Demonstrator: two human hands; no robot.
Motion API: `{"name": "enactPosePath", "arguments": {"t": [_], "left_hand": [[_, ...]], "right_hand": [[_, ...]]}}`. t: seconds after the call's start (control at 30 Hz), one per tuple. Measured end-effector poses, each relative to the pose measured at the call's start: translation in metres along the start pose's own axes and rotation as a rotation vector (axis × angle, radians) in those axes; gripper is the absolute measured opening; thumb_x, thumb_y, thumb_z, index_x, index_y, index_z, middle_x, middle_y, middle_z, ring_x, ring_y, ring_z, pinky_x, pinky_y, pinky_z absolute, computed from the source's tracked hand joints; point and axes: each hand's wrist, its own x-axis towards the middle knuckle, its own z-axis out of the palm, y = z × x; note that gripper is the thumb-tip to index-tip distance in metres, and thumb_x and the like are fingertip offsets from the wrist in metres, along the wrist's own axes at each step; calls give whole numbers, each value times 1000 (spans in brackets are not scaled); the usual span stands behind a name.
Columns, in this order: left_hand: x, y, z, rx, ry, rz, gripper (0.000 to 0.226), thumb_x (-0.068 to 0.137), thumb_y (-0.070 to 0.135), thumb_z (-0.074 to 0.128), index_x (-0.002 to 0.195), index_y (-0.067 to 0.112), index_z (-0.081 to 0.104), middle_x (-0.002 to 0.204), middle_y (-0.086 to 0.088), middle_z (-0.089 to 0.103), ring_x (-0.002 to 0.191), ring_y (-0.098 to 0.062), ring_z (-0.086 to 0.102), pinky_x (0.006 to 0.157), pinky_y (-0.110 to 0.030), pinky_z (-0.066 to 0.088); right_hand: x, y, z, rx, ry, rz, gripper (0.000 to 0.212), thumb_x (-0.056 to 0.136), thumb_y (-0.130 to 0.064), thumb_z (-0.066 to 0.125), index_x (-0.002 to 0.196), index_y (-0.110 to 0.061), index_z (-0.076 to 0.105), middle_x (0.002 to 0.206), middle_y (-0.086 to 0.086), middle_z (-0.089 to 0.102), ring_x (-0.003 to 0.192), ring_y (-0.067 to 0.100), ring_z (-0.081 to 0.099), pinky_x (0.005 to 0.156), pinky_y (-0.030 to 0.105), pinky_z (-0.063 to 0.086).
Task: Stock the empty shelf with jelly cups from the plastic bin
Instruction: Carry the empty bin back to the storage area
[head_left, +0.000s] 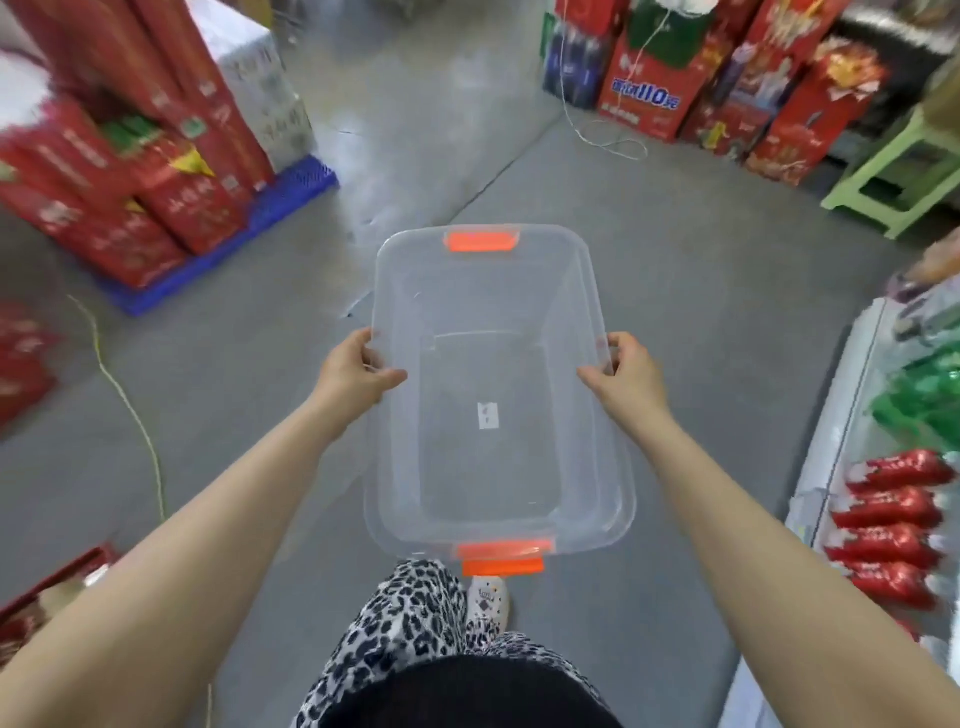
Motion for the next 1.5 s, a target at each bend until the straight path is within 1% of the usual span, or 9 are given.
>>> {"name": "enactPosePath", "arguments": {"t": [0.07, 0.27, 0.43, 0.57, 0.77, 0.93, 1.1, 1.37, 1.5], "left_hand": [[38, 10, -13, -16, 38, -30, 54, 81, 8, 72, 130, 20, 52, 79, -2, 51, 57, -17, 49, 55, -24, 45], [181, 39, -58, -21, 157, -20, 58, 80, 9, 73, 133, 17, 52, 82, -6, 53, 56, -15, 50, 47, -18, 46], [307, 85, -104, -26, 194, 4, 50, 80, 11, 71, 125, 26, 58, 79, -6, 55, 59, -15, 52, 55, -25, 48], [416, 132, -144, -23, 204, 24, 52, 82, 15, 72, 128, 31, 55, 90, -13, 61, 65, -14, 55, 56, -25, 49], [568, 188, -178, -10, 235, 49, 59, 82, 17, 74, 134, 29, 50, 82, -1, 57, 67, -14, 54, 63, -31, 50], [693, 218, -193, -8, 263, 47, 42, 82, 13, 72, 117, 27, 55, 73, 3, 54, 60, -12, 53, 59, -31, 50], [821, 246, -222, 7, 316, 9, 46, 78, 24, 73, 119, 36, 58, 99, -5, 67, 89, -21, 63, 77, -45, 56], [991, 266, -293, -6, 472, -116, 48, 80, 19, 71, 125, 26, 57, 109, -1, 68, 98, -19, 61, 87, -36, 48], [1088, 253, -341, -28, 537, -154, 47, 81, 16, 71, 125, 23, 58, 110, 4, 67, 97, -13, 59, 78, -25, 39]], "right_hand": [[51, -25, 13, -5, -29, -33, 31, 82, -15, 71, 109, -11, 58, 72, -1, 56, 63, 13, 52, 59, 26, 37], [214, -102, 62, -74, -104, -143, 31, 82, -20, 71, 109, -11, 57, 74, -3, 55, 73, 20, 55, 64, 29, 38], [348, -175, 103, -106, -94, -176, 37, 82, -20, 72, 113, -8, 56, 72, -3, 52, 73, 21, 55, 66, 30, 37], [453, -236, 127, -115, -94, -197, 41, 82, -21, 73, 117, -8, 56, 70, -2, 52, 73, 21, 55, 67, 30, 37], [612, -306, 157, -123, -102, -208, 40, 83, -22, 71, 117, -10, 55, 69, -6, 50, 76, 22, 54, 75, 34, 43], [748, -353, 193, -152, -123, -249, 39, 82, -23, 72, 116, -10, 56, 77, 1, 58, 82, 27, 59, 80, 38, 47], [895, -422, 231, -182, -196, -321, 40, 81, -24, 73, 114, -9, 56, 76, 2, 57, 81, 27, 58, 78, 38, 45], [1077, -552, 328, -284, -342, -429, 40, 84, -24, 71, 117, -10, 55, 79, 2, 57, 85, 25, 57, 73, 32, 41], [1160, -613, 402, -308, -388, -467, 34, 82, -23, 72, 110, -10, 57, 87, 5, 64, 88, 27, 61, 76, 34, 45]]}}
